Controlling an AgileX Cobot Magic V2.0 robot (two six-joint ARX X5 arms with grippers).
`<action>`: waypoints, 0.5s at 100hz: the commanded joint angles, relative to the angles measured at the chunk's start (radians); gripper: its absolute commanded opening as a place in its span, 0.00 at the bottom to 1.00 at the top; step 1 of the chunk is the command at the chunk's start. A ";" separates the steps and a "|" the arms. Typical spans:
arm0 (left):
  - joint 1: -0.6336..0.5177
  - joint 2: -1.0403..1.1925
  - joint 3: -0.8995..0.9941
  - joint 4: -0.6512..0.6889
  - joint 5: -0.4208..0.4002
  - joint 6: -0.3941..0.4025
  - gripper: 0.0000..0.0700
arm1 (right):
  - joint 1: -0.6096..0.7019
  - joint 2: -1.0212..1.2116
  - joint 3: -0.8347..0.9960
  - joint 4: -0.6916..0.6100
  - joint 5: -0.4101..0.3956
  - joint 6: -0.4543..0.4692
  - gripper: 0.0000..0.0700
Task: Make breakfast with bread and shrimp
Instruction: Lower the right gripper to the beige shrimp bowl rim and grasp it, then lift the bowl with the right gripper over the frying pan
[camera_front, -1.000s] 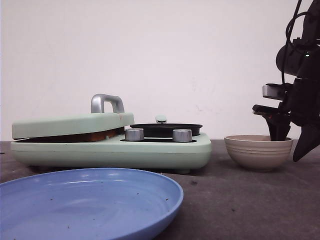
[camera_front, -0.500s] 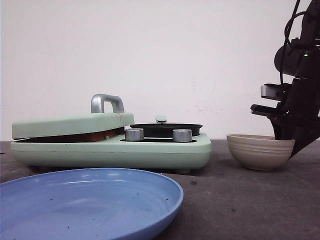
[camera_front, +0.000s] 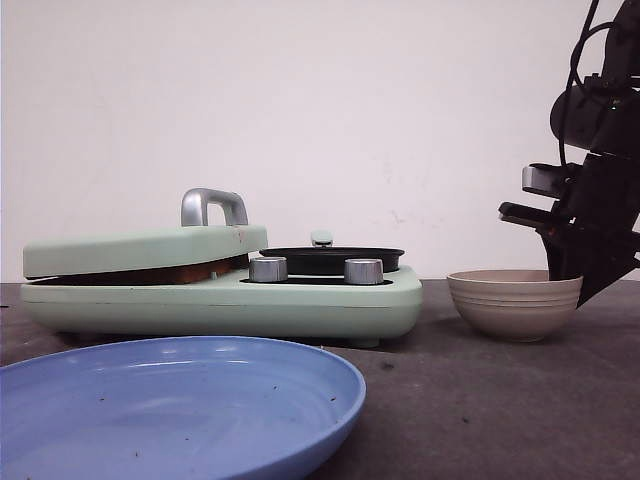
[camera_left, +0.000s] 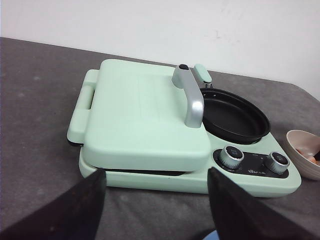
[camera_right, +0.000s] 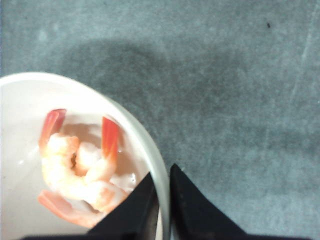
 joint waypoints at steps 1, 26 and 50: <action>-0.003 0.003 0.010 0.009 -0.001 0.006 0.48 | 0.001 -0.013 0.017 0.012 0.008 0.011 0.00; -0.003 0.003 0.010 0.009 -0.001 0.006 0.48 | 0.003 -0.121 0.017 0.052 0.008 0.023 0.00; -0.003 0.003 0.010 0.009 0.000 0.006 0.48 | 0.040 -0.230 0.018 0.141 0.009 0.048 0.00</action>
